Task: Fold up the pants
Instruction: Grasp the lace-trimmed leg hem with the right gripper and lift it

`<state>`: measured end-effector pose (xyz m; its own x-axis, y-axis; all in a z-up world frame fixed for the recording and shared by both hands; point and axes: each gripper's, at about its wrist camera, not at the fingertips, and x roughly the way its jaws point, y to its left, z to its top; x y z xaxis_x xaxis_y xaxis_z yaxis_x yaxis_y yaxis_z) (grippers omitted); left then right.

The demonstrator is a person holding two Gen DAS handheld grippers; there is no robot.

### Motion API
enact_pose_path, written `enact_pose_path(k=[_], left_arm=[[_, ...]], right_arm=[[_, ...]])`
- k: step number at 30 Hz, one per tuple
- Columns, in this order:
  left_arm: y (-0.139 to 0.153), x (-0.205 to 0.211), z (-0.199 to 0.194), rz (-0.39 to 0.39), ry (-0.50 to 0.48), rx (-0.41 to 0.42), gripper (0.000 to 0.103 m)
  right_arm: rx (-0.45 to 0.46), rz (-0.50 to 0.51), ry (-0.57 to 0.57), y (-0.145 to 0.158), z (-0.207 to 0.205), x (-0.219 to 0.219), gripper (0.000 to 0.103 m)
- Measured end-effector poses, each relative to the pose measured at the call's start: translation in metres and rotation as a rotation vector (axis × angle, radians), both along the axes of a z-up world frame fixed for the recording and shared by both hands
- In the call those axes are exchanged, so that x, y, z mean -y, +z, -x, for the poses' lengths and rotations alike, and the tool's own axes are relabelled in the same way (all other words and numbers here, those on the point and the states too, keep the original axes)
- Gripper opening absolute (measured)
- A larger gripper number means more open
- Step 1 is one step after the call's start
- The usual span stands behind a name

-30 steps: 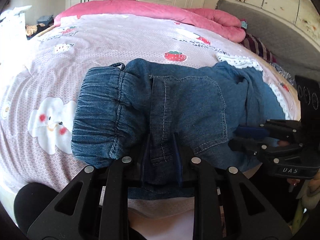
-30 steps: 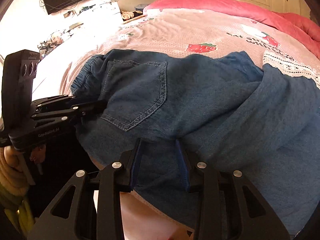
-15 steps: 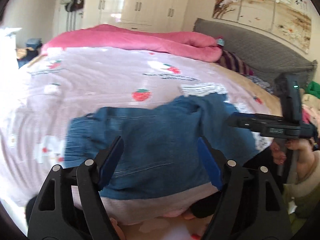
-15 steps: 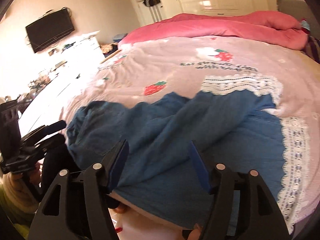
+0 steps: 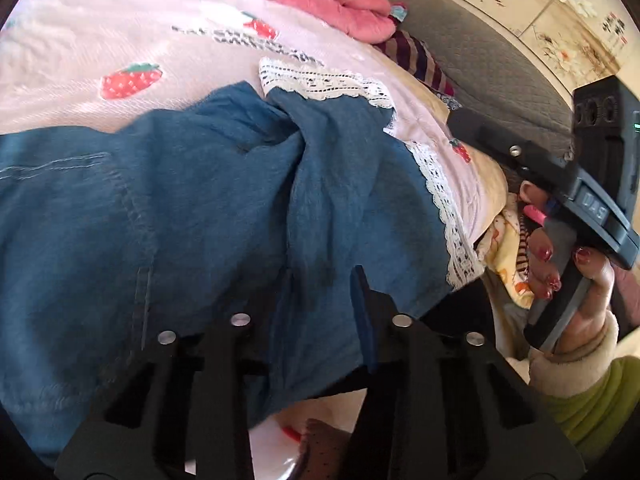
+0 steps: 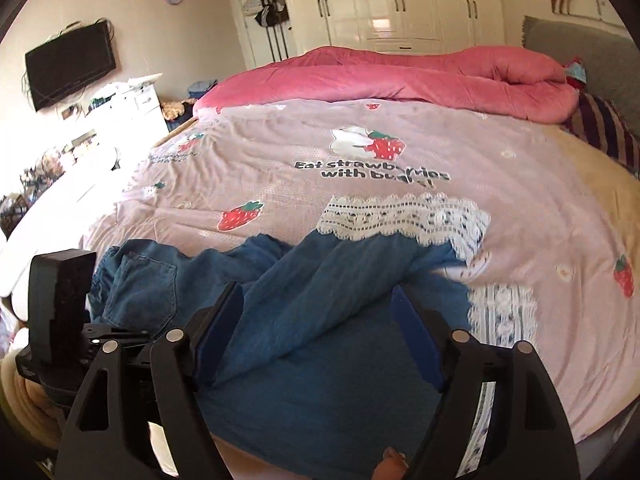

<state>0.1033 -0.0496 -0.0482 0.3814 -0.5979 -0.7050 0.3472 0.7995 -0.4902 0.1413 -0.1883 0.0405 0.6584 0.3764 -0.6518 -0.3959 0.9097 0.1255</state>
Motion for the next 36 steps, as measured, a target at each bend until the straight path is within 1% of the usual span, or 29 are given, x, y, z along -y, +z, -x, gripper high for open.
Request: enact_pose_path(k=[2,3,4,6,7,10,12,14,17,19,21,22,23,24,26,27,31,33,35,36], left_arm=[[-0.002,0.003,-0.008,-0.003,0.009,0.005,0.021],[-0.002,0.003,-0.010,-0.002,0.011,0.011,0.015],[-0.001,0.002,-0.012,0.004,0.011,0.020,0.012],[-0.002,0.003,-0.018,0.027,0.006,0.038,0.010],[-0.004,0.003,-0.020,0.042,-0.002,0.042,0.006],[-0.006,0.002,-0.017,0.074,-0.029,0.050,0.005],[-0.007,0.002,-0.017,0.086,-0.037,0.053,0.005],[-0.008,0.004,-0.017,0.097,-0.048,0.058,0.004],[-0.009,0.007,-0.017,0.103,-0.063,0.062,0.003],[-0.008,0.008,-0.016,0.098,-0.070,0.077,0.003],[-0.007,0.009,-0.016,0.091,-0.074,0.091,0.003],[-0.007,0.010,-0.016,0.092,-0.078,0.095,0.003],[-0.007,0.010,-0.016,0.089,-0.080,0.098,0.003],[-0.008,0.011,-0.016,0.084,-0.078,0.101,0.003],[-0.009,0.010,-0.017,0.080,-0.074,0.101,0.003],[-0.009,0.009,-0.017,0.079,-0.072,0.098,0.003],[-0.006,0.007,-0.014,0.057,-0.068,0.112,0.003],[-0.006,0.005,-0.014,0.047,-0.062,0.124,0.002],[-0.005,0.003,-0.013,0.047,-0.062,0.131,0.002],[-0.004,0.002,-0.012,0.044,-0.062,0.136,0.002]], right_arm=[[-0.006,0.020,0.034,0.002,-0.012,-0.008,0.076],[-0.012,0.036,0.045,0.002,-0.019,-0.013,0.076],[-0.025,0.066,0.067,0.000,-0.031,-0.021,0.076],[-0.036,0.119,0.078,-0.003,-0.049,-0.034,0.076],[-0.055,0.152,0.095,-0.006,-0.063,-0.044,0.076],[-0.087,0.221,0.117,-0.013,-0.097,-0.064,0.076],[-0.115,0.283,0.109,-0.021,-0.123,-0.079,0.076],[-0.172,0.327,0.132,-0.033,-0.150,-0.094,0.076],[-0.252,0.403,0.120,-0.052,-0.183,-0.108,0.076],[-0.288,0.462,0.119,-0.063,-0.198,-0.116,0.076],[-0.334,0.506,0.133,-0.073,-0.207,-0.121,0.069],[-0.363,0.515,0.143,-0.077,-0.211,-0.123,0.063],[-0.395,0.514,0.161,-0.082,-0.214,-0.124,0.044],[-0.406,0.512,0.170,-0.083,-0.214,-0.125,0.028],[-0.404,0.483,0.184,-0.079,-0.212,-0.123,0.016],[-0.390,0.459,0.177,-0.074,-0.209,-0.119,0.012],[-0.319,0.283,0.145,-0.039,-0.191,-0.084,0.010],[-0.274,0.186,0.115,-0.017,-0.172,-0.052,0.010],[-0.239,0.118,0.088,0.002,-0.155,-0.027,0.010],[-0.209,0.074,0.057,0.014,-0.140,-0.006,0.010]])
